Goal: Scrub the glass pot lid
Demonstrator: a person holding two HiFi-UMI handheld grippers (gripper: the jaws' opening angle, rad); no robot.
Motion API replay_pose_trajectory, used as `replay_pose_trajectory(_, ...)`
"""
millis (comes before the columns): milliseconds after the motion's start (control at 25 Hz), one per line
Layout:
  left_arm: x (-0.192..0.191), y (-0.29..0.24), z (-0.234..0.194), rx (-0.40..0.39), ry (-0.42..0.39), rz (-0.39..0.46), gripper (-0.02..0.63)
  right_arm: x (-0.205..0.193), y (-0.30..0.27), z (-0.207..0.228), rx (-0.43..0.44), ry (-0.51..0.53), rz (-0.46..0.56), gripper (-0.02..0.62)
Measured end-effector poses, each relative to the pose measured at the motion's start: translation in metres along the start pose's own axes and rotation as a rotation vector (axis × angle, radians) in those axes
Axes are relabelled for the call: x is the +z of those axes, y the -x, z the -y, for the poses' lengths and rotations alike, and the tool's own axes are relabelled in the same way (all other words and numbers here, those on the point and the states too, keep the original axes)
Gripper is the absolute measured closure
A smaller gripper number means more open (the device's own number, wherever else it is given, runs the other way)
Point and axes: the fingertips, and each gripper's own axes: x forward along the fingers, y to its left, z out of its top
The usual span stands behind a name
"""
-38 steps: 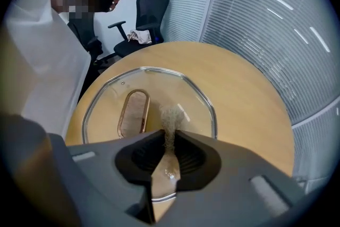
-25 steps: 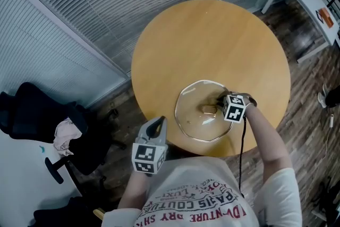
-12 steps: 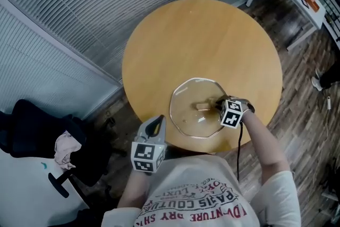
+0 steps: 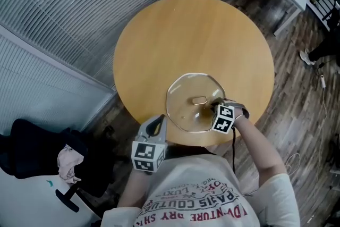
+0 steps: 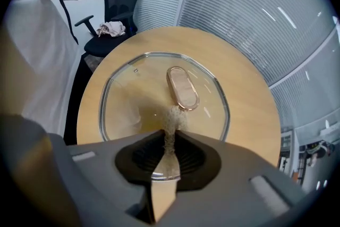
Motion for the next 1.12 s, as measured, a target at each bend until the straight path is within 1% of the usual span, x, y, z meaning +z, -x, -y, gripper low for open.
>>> replay_pose_trajectory(160, -0.005, 0.006, -0.005, -0.042, -0.012, -0.007, 0.599, 0.007, 0.001, -0.01, -0.041, -0.09, -0.029, 0.537)
replay_pose_trajectory(240, -0.007, 0.009, -0.008, -0.064, -0.025, -0.012, 0.598, 0.011, 0.001, -0.016, -0.055, -0.117, -0.043, 0.537)
replay_pose_trajectory(520, -0.011, 0.02, -0.023, -0.123, -0.062, -0.018, 0.598, 0.044, -0.001, -0.042, -0.067, -0.133, -0.05, 0.535)
replay_pose_trajectory(760, -0.012, 0.02, -0.036, -0.149, -0.08, -0.021, 0.598, 0.067, -0.004, -0.06, -0.051, -0.162, -0.02, 0.535)
replay_pose_trajectory(840, -0.012, 0.018, -0.034, -0.154, -0.083, -0.02, 0.598, 0.068, -0.002, -0.062, -0.036, -0.17, 0.005, 0.535)
replay_pose_trajectory(960, -0.008, 0.011, -0.027, -0.148, -0.085, -0.017, 0.598, 0.058, 0.007, -0.056, -0.01, -0.19, 0.043, 0.535)
replay_pose_trajectory(1120, 0.005, -0.004, -0.026, -0.106, -0.065, 0.001, 0.598, 0.028, 0.018, -0.033, -0.014, -0.198, 0.028, 0.535)
